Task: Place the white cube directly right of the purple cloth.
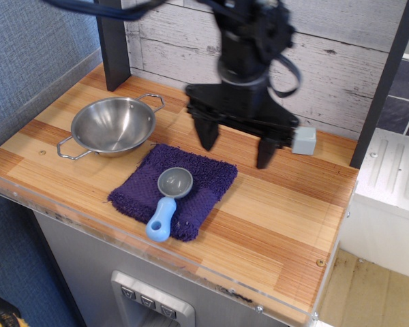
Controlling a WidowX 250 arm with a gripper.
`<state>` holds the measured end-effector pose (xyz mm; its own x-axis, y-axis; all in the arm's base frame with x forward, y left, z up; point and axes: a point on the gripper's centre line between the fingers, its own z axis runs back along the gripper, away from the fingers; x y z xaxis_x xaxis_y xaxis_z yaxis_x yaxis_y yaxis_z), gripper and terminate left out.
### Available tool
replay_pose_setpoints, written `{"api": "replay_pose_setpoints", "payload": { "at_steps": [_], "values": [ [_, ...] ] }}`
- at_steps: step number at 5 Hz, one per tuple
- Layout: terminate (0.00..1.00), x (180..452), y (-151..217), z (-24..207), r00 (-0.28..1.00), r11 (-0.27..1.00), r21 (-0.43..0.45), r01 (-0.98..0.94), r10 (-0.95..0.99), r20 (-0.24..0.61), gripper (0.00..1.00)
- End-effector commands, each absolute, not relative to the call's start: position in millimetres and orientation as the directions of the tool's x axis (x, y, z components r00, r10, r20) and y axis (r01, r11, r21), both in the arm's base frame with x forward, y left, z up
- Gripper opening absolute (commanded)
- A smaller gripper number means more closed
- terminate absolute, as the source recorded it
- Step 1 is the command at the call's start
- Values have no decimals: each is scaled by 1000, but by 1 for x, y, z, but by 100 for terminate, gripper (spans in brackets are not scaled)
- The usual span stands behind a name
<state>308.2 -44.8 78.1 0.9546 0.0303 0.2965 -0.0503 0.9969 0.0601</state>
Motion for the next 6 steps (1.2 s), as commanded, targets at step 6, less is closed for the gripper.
{"api": "replay_pose_setpoints", "payload": {
  "at_steps": [6],
  "values": [
    [0,406,-74,43,844,996,67,-54,10,536,100]
  ]
}}
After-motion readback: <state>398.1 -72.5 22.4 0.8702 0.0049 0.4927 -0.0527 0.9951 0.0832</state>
